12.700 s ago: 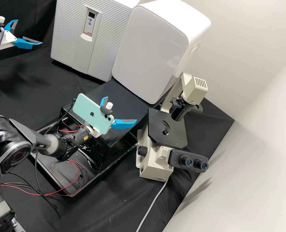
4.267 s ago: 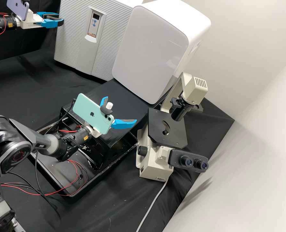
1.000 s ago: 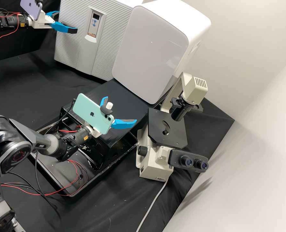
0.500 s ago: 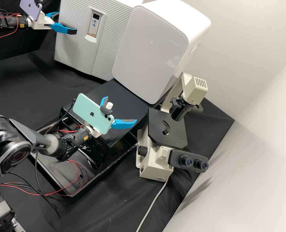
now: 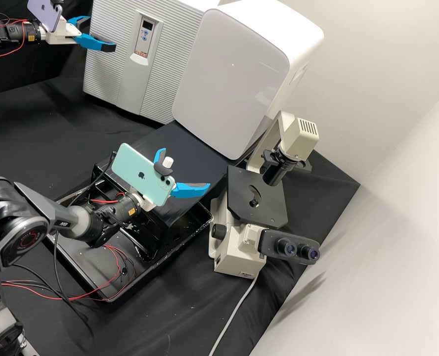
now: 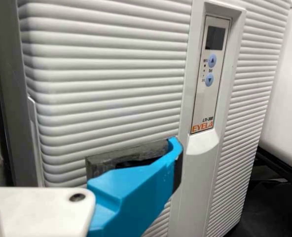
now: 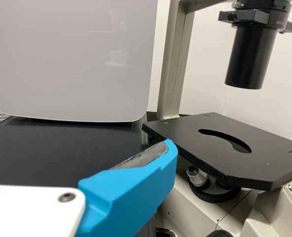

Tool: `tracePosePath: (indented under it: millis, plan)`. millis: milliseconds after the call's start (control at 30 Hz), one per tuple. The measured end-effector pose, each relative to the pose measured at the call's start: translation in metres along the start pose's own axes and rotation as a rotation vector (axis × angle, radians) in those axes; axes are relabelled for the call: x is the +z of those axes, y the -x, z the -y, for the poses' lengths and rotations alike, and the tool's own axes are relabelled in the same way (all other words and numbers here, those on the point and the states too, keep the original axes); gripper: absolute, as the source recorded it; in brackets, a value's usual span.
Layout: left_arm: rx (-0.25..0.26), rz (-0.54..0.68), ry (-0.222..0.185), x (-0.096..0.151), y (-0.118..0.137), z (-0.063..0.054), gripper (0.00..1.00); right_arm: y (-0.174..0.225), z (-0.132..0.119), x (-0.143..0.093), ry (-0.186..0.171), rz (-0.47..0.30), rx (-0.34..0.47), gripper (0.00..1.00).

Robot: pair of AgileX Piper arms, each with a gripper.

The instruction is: Open the incubator door

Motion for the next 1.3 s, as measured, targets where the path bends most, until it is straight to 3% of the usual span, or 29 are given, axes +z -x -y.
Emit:
tracePosePath:
  millis: [1300]
  plan:
    - [-0.001,0.003,-0.009,0.0004,0.002,-0.0004,0.0,0.0,0.0,0.0,0.0,0.0,0.0,1.0]
